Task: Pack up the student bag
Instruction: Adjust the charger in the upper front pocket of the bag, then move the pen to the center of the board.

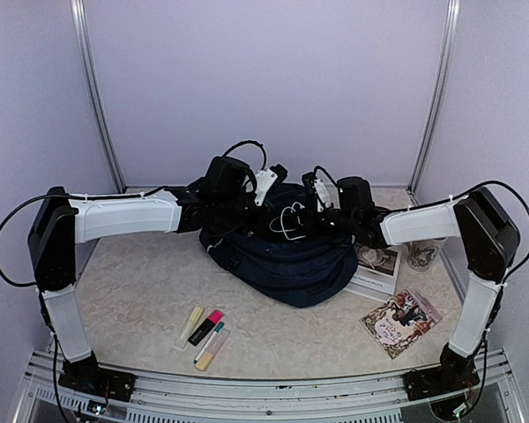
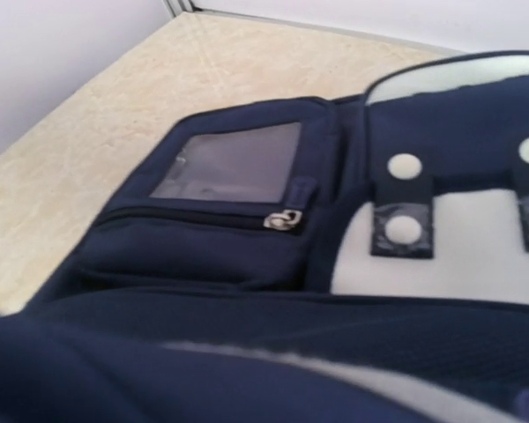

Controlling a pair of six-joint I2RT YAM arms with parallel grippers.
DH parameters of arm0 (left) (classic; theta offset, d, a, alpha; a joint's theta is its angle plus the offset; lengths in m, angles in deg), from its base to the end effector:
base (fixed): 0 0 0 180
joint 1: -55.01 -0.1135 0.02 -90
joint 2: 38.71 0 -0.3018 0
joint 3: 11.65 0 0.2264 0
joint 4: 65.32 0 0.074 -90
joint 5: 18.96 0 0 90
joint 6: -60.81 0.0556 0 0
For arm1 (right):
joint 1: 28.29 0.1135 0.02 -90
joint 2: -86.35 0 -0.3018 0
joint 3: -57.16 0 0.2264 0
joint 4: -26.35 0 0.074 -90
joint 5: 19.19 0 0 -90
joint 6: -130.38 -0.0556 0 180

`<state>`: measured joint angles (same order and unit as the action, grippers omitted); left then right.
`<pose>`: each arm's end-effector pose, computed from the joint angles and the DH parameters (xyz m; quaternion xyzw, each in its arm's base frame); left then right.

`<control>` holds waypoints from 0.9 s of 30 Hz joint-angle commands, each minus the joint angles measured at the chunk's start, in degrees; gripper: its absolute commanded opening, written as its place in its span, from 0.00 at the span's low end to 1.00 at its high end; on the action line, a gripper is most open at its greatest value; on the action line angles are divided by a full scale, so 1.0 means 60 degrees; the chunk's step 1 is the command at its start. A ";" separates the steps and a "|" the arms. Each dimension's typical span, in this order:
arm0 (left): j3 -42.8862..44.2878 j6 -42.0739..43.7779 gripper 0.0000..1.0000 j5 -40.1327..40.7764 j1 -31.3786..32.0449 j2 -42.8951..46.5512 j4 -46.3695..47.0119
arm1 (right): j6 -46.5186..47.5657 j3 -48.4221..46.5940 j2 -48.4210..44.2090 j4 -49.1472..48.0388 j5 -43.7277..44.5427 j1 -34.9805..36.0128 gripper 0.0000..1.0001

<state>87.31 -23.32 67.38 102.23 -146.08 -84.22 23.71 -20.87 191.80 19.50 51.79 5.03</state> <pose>0.3024 -0.3320 0.3090 0.3963 0.7562 -0.2091 0.4768 0.3409 0.2458 0.2557 -0.2105 0.7885 0.3604 0.4517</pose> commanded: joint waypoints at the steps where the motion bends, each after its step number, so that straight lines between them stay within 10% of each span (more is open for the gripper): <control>1: 0.0188 -0.0039 0.00 -0.0545 0.0213 0.0559 0.0918 | 0.0236 -0.0215 0.0276 0.0545 0.0797 -0.0070 0.28; 17: 0.0095 -0.0563 0.00 0.0189 -0.0077 0.0289 0.1115 | 0.4231 0.0585 -0.4408 0.3337 -0.1037 0.1186 0.71; 27: -0.0198 -0.0699 0.00 -0.0360 -0.0275 0.0357 0.1065 | 0.8991 -0.0946 -0.1120 0.5254 -0.1943 0.4239 0.74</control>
<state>86.22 -26.54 67.31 101.18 -146.04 -82.45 63.49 -18.68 173.90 40.20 40.09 26.69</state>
